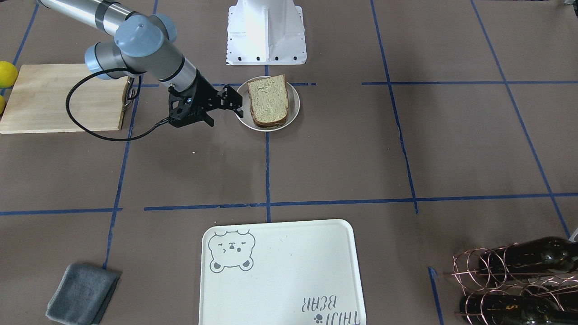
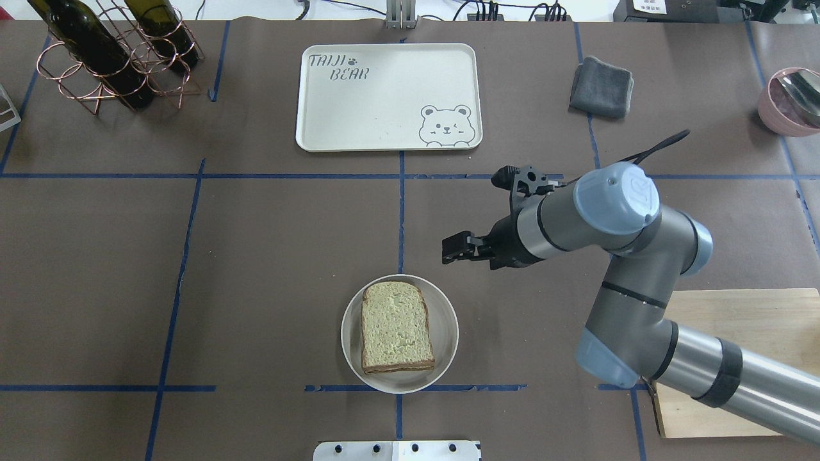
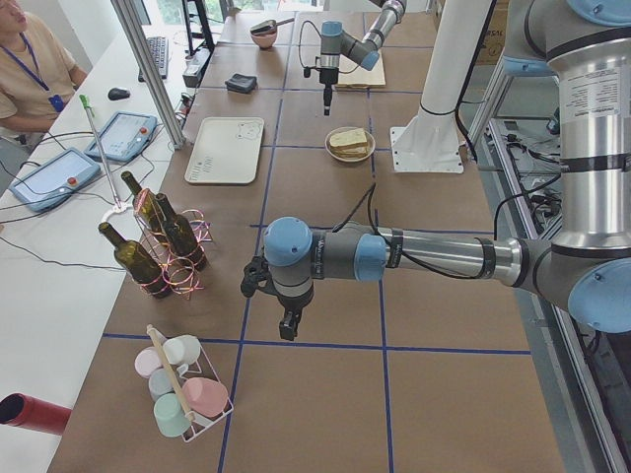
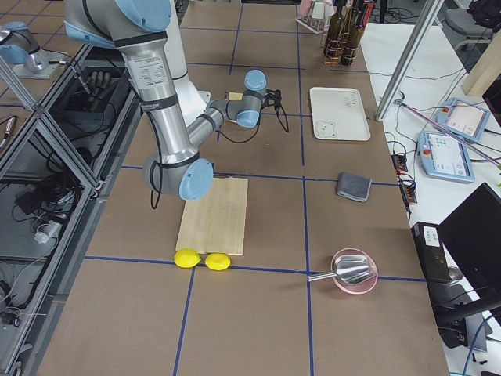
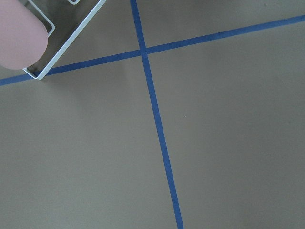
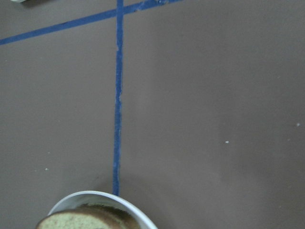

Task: Make sandwich and place on tray

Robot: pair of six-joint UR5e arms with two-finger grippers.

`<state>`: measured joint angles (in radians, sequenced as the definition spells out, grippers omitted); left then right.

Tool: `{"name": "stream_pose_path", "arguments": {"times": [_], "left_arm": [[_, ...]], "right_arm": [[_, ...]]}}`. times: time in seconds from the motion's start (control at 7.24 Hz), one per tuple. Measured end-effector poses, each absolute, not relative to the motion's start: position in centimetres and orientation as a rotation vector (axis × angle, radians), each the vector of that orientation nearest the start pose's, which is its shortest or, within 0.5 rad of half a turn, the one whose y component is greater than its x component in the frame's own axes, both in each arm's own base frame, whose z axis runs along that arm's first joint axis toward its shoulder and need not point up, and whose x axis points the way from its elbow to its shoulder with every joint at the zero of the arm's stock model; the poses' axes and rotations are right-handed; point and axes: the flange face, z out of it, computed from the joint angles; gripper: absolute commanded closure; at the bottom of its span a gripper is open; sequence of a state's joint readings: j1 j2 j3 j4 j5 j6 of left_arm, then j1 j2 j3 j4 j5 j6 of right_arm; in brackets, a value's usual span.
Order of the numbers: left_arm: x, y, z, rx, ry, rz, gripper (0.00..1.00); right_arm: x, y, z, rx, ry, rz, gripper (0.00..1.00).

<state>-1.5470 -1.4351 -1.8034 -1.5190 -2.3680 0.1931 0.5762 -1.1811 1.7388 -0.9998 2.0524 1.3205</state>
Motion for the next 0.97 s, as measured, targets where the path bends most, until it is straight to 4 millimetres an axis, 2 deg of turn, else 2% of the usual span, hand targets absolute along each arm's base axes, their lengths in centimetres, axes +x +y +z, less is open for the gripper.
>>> {"name": "stream_pose_path", "arguments": {"times": [0.14, 0.28, 0.41, 0.69, 0.83, 0.97], "left_arm": [[-5.1, -44.1, 60.0, 0.136, 0.791, 0.236, 0.0], [-5.0, -45.2, 58.3, 0.183, 0.788, 0.256, 0.0], [-4.9, -46.7, 56.4, 0.244, 0.787, 0.282, 0.0], [-4.3, -48.4, 53.7, 0.379, 0.816, 0.348, 0.0], [-3.0, -48.8, 53.0, 0.442, 0.853, 0.401, 0.0], [-0.5, -48.9, 52.2, 0.458, 0.918, 0.449, 0.0]], "right_arm": [[-44.2, -44.1, 30.8, 0.07, -1.116, -0.023, 0.0], [-40.2, -47.4, 32.9, 0.082, -1.054, -0.066, 0.0], [-35.2, -50.0, 36.2, 0.094, -1.006, -0.114, 0.0], [-24.4, -53.5, 45.5, 0.149, -0.913, -0.211, 0.0], [-18.8, -55.2, 50.7, 0.175, -0.871, -0.259, 0.0], [-13.0, -56.4, 55.1, 0.192, -0.856, -0.286, 0.0]]}}
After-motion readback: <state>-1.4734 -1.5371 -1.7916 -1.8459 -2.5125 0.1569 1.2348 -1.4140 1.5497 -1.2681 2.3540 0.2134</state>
